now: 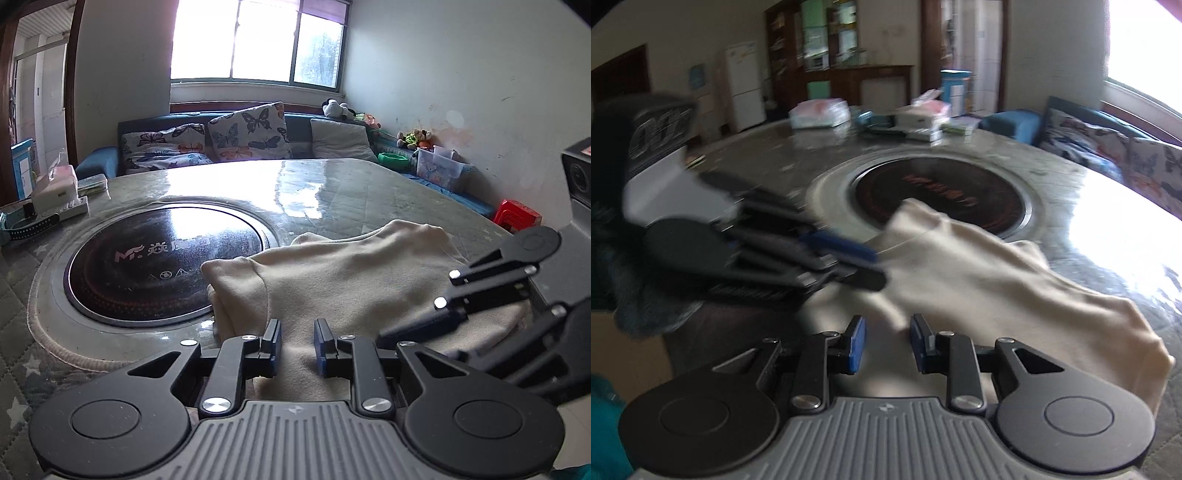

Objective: Fold clothes

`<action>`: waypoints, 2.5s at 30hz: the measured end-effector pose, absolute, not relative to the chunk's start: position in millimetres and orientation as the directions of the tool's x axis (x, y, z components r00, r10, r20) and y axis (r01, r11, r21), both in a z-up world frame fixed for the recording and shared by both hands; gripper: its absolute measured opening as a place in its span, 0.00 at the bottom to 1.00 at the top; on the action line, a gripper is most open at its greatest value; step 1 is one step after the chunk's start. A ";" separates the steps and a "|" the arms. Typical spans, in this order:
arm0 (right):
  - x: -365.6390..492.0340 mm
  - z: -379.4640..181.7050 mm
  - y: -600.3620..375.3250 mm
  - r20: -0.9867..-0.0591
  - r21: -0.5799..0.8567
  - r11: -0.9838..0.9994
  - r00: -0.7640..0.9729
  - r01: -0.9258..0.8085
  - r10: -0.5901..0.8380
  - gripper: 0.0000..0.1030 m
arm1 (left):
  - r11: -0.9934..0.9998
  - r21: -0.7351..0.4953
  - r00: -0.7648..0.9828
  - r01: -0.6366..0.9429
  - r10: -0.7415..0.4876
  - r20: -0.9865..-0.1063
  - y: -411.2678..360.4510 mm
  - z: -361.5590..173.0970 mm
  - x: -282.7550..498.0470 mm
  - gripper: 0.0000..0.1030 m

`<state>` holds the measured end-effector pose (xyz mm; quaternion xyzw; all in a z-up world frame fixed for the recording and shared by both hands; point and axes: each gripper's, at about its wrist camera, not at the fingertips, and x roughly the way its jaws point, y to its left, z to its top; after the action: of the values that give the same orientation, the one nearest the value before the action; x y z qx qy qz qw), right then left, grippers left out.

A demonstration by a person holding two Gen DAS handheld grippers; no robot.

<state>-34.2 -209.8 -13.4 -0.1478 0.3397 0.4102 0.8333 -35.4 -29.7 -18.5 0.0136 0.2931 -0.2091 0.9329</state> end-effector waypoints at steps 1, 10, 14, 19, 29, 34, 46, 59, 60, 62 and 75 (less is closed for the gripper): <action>-38.0 -13.2 -210.1 -0.693 0.036 0.609 0.419 -0.793 0.587 0.26 | 0.912 -0.099 0.741 0.398 -0.383 -0.552 -29.6 -18.6 -35.6 0.21; -50.0 -4.4 -230.4 -0.698 0.085 0.619 0.397 -0.781 0.596 0.25 | 0.914 -0.100 0.744 0.394 -0.381 -0.549 -30.9 -15.4 -38.2 0.21; -44.6 -6.5 -239.3 -0.704 0.099 0.653 0.411 -0.751 0.579 0.26 | 0.903 -0.076 0.743 0.423 -0.394 -0.541 -36.6 -13.5 -44.3 0.22; -50.6 -6.4 -237.5 -0.708 0.125 0.609 0.359 -0.783 0.608 0.26 | 0.903 -0.052 0.745 0.425 -0.383 -0.546 -33.4 -15.7 -53.6 0.29; -36.7 -14.2 -217.7 -0.695 0.135 0.604 0.359 -0.785 0.622 0.27 | 0.921 -0.057 0.749 0.386 -0.349 -0.563 -19.4 -18.6 -65.7 0.30; -50.6 -6.8 -224.6 -0.692 0.130 0.574 0.340 -0.809 0.637 0.26 | 0.924 -0.071 0.739 0.376 -0.345 -0.579 -11.1 -20.0 -70.1 0.31; -39.6 -5.3 -313.3 -0.737 0.094 0.812 0.508 -0.577 0.446 0.27 | 0.919 -0.066 0.733 0.388 -0.351 -0.582 -6.0 -15.0 -74.4 0.31; -13.3 2.8 -338.2 -0.706 0.070 0.862 0.586 -0.502 0.398 0.25 | 0.935 -0.052 0.768 0.352 -0.320 -0.555 -21.9 5.7 -36.0 0.31; -11.0 3.1 -338.6 -0.704 0.068 0.864 0.590 -0.499 0.395 0.25 | 0.937 -0.050 0.769 0.346 -0.314 -0.556 -23.3 6.1 -30.7 0.31; -6.3 3.8 -339.5 -0.701 0.064 0.868 0.597 -0.492 0.390 0.25 | 0.941 -0.047 0.772 0.335 -0.303 -0.559 -26.1 6.8 -20.2 0.31; 59.8 -13.2 -337.6 -0.698 0.080 0.915 0.633 -0.396 0.335 0.25 | 0.961 -0.033 0.758 0.274 -0.237 -0.608 -34.3 -6.1 25.5 0.31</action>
<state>59.8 -337.6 -13.2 -0.0406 0.3776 0.2026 0.9026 25.5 -34.3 -6.1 0.0289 0.3200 -0.1363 0.9371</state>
